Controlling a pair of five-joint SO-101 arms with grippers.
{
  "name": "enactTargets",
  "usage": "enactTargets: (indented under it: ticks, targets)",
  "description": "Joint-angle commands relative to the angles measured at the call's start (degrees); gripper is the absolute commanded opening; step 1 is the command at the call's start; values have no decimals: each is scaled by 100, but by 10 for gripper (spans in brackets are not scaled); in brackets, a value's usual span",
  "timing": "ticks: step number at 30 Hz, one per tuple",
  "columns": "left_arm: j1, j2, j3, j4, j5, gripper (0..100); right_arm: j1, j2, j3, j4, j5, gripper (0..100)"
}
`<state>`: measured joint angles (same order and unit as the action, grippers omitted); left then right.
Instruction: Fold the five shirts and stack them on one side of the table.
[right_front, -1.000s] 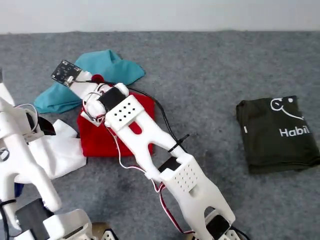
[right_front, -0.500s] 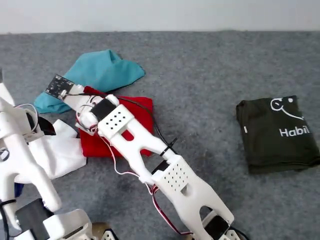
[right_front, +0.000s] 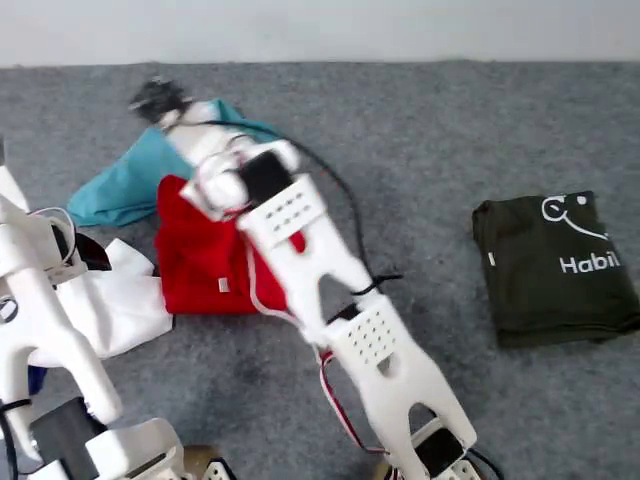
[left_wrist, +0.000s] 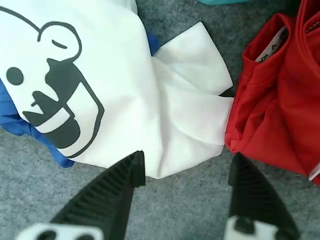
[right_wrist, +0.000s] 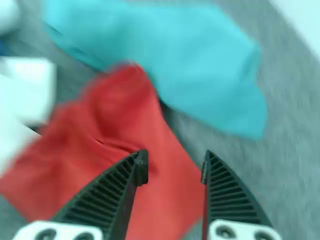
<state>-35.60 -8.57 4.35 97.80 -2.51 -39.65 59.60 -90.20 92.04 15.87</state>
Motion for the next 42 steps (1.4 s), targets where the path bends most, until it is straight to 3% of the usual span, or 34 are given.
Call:
enactTargets:
  ticks: [1,14,42]
  targets:
    - [-9,-237,-40,-44,-97,272,356,233,-132,268,-44,158]
    - [-9,-237,-40,-44,-97,272,-418,1393,-149,532,-44,158]
    - [-18,-237,-40,-62,-97,272,-1789,541,-149,532,-88,158]
